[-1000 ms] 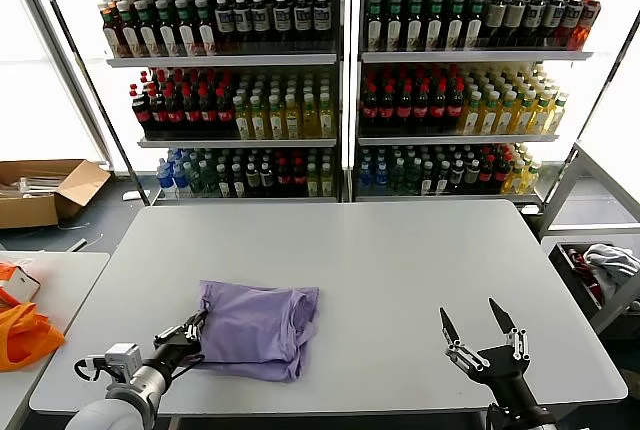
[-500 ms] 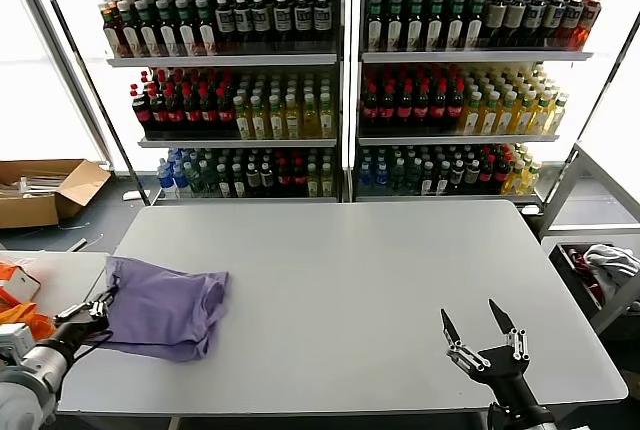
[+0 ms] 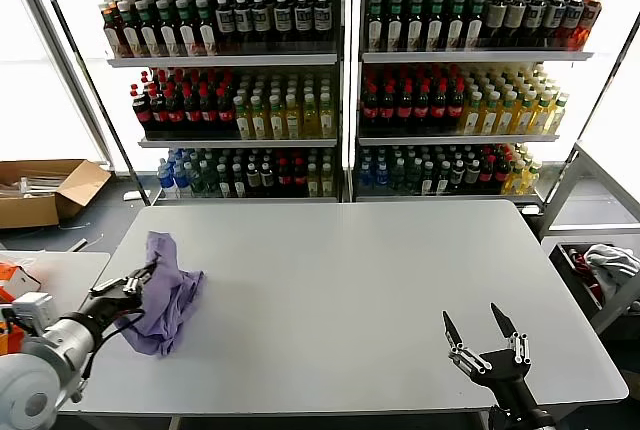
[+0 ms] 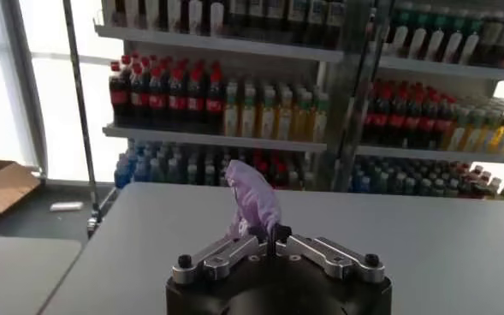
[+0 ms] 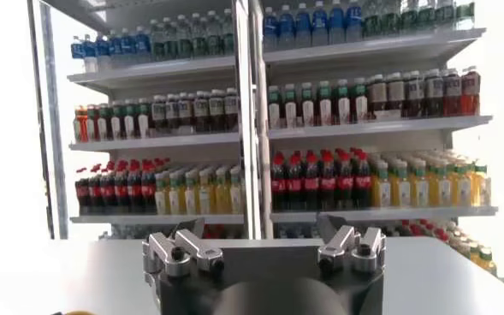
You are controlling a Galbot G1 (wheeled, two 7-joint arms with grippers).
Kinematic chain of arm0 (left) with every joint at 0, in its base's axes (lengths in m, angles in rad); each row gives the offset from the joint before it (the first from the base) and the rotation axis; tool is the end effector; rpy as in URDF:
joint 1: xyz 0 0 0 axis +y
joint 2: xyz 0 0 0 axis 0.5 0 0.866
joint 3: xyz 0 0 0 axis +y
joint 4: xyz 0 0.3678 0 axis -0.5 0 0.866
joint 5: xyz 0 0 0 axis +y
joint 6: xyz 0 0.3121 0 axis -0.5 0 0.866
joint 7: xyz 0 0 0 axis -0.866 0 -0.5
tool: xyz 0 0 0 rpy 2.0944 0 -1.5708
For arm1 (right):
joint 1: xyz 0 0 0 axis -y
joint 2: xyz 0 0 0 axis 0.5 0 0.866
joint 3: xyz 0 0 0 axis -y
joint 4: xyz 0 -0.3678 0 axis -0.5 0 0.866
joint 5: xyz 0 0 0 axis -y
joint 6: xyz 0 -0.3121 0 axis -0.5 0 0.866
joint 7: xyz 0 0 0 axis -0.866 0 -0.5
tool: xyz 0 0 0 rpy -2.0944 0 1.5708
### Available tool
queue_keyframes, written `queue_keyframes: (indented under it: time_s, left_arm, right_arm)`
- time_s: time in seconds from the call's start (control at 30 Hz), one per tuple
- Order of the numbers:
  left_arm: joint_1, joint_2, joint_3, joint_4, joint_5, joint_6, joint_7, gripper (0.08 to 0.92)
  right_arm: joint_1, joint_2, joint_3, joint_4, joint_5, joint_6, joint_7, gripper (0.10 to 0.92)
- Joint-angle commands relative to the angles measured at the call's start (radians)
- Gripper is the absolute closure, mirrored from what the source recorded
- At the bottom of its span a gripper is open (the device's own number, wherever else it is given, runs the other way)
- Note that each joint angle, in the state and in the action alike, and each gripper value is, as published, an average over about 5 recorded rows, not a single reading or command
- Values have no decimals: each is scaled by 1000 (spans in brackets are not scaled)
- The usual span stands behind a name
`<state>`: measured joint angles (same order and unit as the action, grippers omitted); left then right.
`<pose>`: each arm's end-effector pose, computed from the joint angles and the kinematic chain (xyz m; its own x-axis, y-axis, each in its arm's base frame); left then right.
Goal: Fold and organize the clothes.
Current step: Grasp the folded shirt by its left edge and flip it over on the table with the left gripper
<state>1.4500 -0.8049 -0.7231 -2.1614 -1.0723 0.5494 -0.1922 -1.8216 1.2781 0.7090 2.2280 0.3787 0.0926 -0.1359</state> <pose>0.1929 0.1715 -0.1955 -0.8888 0.2068 0.4090 0.1341 0.9707 -0.1994 0.0642 -0.0947 -0.2817 -0.9858 -0.1681 -0.0018 -0.1680 0.9850 0.0389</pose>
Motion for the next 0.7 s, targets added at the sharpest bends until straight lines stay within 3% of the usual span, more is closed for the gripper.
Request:
queue_keyframes:
  time_s: [0.03, 0.2, 0.37, 0.53, 0.7]
  left_arm:
    - [-463, -123, 844, 59, -319, 9, -323, 899]
    - [-563, -290, 921, 239, -332, -2, -360, 899]
    - [-575, -418, 838, 332, -260, 7, -275, 895]
    - [-572, -438, 719, 270, -235, 5, -218, 805]
    - [-542, -380, 609, 189, -198, -24, -189, 649]
  right_arm:
    - [-10, 17, 9, 5, -10, -7, 1, 203]
    - [2, 30, 2, 10, -28, -38, 6, 203]
    - [25, 18, -47, -2, -66, -74, 18, 203]
    - [93, -15, -127, -6, -42, -179, 44, 203]
    - [216, -51, -247, -50, 64, -320, 109, 203]
